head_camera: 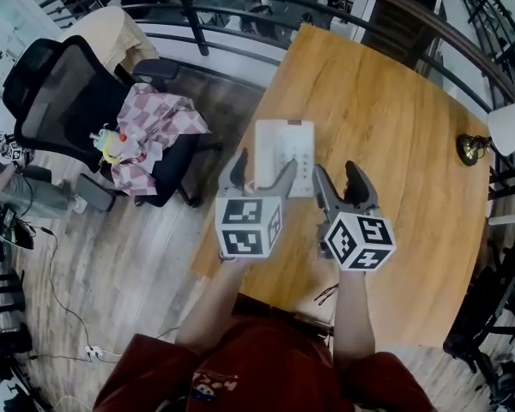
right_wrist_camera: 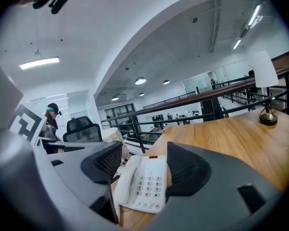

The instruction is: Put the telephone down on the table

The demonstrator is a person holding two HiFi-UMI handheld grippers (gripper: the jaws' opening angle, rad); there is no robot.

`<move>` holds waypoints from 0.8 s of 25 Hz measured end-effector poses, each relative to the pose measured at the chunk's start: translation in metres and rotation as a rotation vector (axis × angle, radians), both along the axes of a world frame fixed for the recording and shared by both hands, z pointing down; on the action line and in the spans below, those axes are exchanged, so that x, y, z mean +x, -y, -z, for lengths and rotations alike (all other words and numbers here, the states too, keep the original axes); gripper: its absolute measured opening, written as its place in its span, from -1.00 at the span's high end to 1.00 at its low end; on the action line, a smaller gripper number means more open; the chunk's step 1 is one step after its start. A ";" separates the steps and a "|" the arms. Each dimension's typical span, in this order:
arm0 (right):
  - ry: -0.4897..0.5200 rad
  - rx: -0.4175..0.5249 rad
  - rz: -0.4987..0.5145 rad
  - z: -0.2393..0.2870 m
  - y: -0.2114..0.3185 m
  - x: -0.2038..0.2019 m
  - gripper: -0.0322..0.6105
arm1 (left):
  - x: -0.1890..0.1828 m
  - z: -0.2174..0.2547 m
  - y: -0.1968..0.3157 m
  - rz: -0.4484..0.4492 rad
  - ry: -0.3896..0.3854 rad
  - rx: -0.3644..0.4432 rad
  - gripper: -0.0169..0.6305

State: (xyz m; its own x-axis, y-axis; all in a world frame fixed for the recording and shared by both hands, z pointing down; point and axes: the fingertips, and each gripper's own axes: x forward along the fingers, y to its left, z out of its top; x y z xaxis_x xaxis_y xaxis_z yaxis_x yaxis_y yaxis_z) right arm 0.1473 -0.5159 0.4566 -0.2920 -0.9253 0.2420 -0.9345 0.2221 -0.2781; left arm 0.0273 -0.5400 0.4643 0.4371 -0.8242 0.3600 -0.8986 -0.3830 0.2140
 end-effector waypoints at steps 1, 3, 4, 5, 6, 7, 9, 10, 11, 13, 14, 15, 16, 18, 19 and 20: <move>-0.007 0.018 -0.003 0.010 -0.007 0.003 0.01 | 0.002 0.010 -0.007 0.000 0.005 0.018 -0.27; -0.023 0.057 -0.009 0.029 -0.019 0.008 0.01 | 0.006 0.028 -0.020 -0.001 0.015 0.058 -0.27; -0.035 0.077 -0.012 0.037 -0.025 0.010 0.01 | 0.006 0.036 -0.026 -0.002 0.019 0.079 -0.27; -0.048 0.097 -0.016 0.045 -0.031 0.012 0.01 | 0.007 0.043 -0.033 -0.003 0.022 0.099 -0.27; -0.060 0.116 -0.022 0.052 -0.038 0.014 0.01 | 0.007 0.050 -0.041 -0.002 0.024 0.117 -0.27; -0.071 0.137 -0.030 0.061 -0.046 0.016 0.01 | 0.008 0.057 -0.048 -0.001 0.025 0.134 -0.27; -0.087 0.179 -0.043 0.080 -0.060 0.021 0.01 | 0.010 0.072 -0.062 0.004 0.024 0.167 -0.27; -0.096 0.199 -0.049 0.089 -0.068 0.024 0.01 | 0.012 0.080 -0.069 0.007 0.023 0.183 -0.27; -0.105 0.220 -0.055 0.098 -0.075 0.027 0.01 | 0.014 0.088 -0.076 0.008 0.021 0.200 -0.27; -0.124 0.261 -0.067 0.115 -0.089 0.032 0.01 | 0.019 0.105 -0.089 0.002 0.017 0.240 -0.27; -0.137 0.282 -0.073 0.123 -0.097 0.034 0.01 | 0.022 0.113 -0.096 -0.008 0.013 0.261 -0.27; -0.152 0.304 -0.081 0.131 -0.105 0.036 0.01 | 0.026 0.121 -0.104 -0.019 0.010 0.283 -0.27; -0.170 0.327 -0.089 0.139 -0.114 0.038 0.01 | 0.030 0.128 -0.112 -0.027 0.010 0.305 -0.27; -0.204 0.364 -0.104 0.153 -0.129 0.043 0.01 | 0.037 0.143 -0.127 -0.036 0.017 0.347 -0.26; -0.218 0.377 -0.108 0.159 -0.136 0.045 0.01 | 0.041 0.150 -0.133 -0.038 0.021 0.365 -0.26; -0.229 0.386 -0.110 0.164 -0.142 0.047 0.01 | 0.045 0.155 -0.138 -0.040 0.025 0.380 -0.27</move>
State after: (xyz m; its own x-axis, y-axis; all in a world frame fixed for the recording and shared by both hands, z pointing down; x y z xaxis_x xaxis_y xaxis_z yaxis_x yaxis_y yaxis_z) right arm 0.1945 -0.3741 0.2930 -0.1661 -0.9829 -0.0798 -0.9861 0.1649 0.0219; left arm 0.0722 -0.4018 0.3090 0.4664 -0.8835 0.0430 -0.8846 -0.4655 0.0286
